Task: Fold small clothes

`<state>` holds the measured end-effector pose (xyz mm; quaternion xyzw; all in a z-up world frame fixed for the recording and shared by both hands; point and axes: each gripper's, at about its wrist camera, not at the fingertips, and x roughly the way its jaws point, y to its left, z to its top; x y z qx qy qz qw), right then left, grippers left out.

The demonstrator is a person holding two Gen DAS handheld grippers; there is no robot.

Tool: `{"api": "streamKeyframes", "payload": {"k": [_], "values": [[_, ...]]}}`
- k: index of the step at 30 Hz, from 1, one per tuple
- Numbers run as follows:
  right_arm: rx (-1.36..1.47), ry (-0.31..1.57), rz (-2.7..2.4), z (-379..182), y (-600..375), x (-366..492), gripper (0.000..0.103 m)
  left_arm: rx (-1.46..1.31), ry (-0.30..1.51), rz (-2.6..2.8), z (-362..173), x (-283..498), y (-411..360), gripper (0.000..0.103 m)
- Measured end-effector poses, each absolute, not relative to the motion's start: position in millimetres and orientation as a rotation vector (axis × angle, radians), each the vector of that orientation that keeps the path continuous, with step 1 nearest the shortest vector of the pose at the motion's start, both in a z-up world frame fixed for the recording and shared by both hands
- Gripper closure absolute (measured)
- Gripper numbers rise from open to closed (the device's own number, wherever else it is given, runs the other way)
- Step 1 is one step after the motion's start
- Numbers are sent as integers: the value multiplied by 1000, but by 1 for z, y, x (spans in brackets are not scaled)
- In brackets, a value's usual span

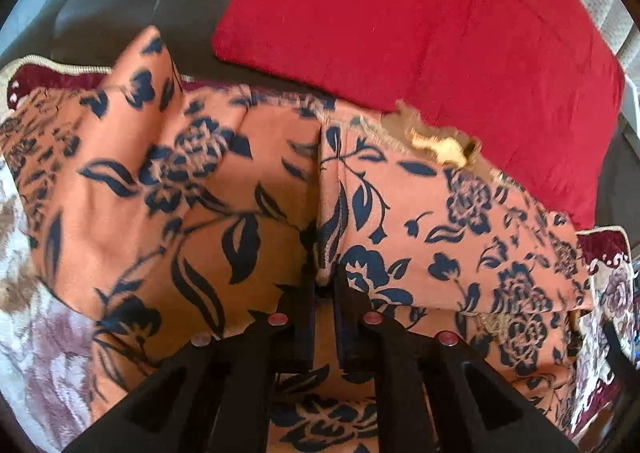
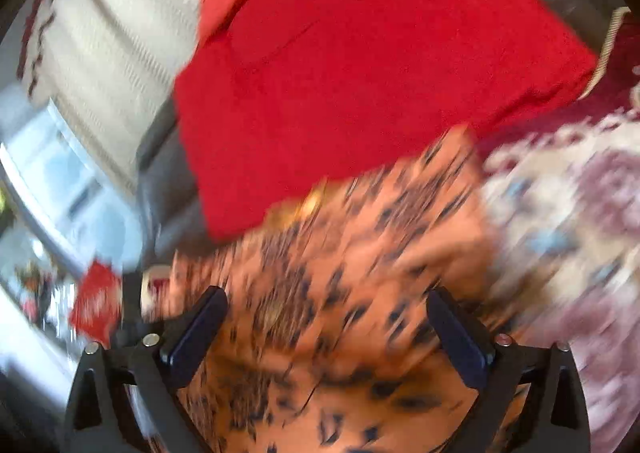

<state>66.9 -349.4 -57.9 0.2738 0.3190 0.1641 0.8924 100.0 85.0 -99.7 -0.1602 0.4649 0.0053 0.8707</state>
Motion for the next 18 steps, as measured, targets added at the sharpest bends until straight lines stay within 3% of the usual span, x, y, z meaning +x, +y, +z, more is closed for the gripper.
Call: {"api": "streamKeyframes", "payload": {"k": [9,16,18], "values": [[780,804,237,-93,-421,143,1,-341,906,48,-77,74,107,95],[680,940,294,-109,-389,187,3,-259,907,79,-90,66,95,95],[649,1008,301,-122,-378,199,39,-236,893,78,-85,63,90,94]]}}
